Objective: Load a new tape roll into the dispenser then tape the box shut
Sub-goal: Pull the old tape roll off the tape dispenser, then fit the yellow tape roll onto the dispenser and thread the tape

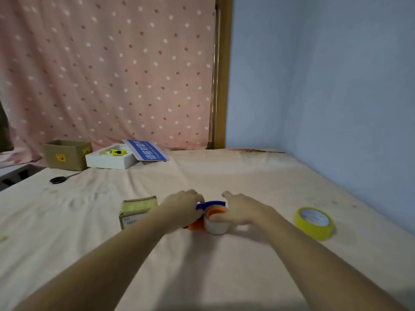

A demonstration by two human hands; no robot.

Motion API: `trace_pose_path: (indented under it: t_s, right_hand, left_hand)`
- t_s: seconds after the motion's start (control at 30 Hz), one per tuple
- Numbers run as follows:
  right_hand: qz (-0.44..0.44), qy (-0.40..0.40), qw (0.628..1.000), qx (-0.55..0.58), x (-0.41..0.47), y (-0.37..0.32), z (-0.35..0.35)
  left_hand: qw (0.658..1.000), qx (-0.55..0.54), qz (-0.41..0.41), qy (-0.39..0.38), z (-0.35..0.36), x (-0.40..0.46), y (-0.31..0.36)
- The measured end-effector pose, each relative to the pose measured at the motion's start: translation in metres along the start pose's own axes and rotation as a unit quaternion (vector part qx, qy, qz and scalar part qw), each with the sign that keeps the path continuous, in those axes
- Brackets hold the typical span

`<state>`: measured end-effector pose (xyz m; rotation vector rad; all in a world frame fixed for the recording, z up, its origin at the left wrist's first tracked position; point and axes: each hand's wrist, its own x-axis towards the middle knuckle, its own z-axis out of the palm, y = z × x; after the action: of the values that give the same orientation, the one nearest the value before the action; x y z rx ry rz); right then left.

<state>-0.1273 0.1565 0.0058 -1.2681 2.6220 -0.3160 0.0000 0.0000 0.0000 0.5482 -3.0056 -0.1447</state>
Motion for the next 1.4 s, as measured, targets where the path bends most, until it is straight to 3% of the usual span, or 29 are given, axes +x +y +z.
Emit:
trace_pose_path:
  t_s: [0.33,0.53,0.67,0.77,0.9,1.0,1.1,1.2,1.3,1.33,1.4]
  right_hand:
    - [-0.03,0.077,0.991,0.101,0.015,0.01,0.058]
    - [-0.025,0.101,0.987,0.124,0.008,0.011,0.057]
    - [-0.023,0.192,0.936,0.295,0.013,0.022,0.043]
    - [0.037,0.264,0.937,0.228,0.024,0.049,0.031]
    - [0.114,0.175,0.974,0.085,0.022,0.076,0.03]
    - [0.101,0.125,0.987,-0.009,0.019,0.086,0.04]
    - [0.073,0.129,0.985,-0.092,0.011,0.089,0.035]
    - [0.045,0.242,0.968,-0.043,-0.008,0.107,0.012]
    - [0.055,0.381,0.921,0.049,-0.036,0.152,-0.001]
    - [0.085,0.385,0.916,0.07,-0.046,0.17,-0.002]
    - [0.151,0.321,0.927,0.122,-0.066,0.204,0.0]
  left_hand:
    - [0.996,0.051,-0.024,-0.073,0.031,0.016,-0.018]
    - [0.998,0.028,-0.023,-0.055,0.038,0.019,-0.021]
    - [0.998,0.013,-0.023,-0.055,0.041,0.018,-0.023]
    - [0.999,0.012,-0.017,-0.048,0.042,0.017,-0.02]
    - [0.999,0.018,-0.005,-0.035,0.041,0.013,-0.014]
    - [0.999,0.03,0.003,-0.035,0.039,0.013,-0.013]
    - [0.999,0.037,0.003,-0.036,0.033,0.013,-0.012]
    - [0.999,0.039,0.007,-0.009,0.024,0.015,-0.01]
    - [0.999,0.038,0.016,0.023,0.02,0.015,-0.007]
    - [0.999,0.038,0.02,0.03,0.02,0.014,-0.005]
    - [0.998,0.042,0.029,0.045,0.022,0.011,-0.003]
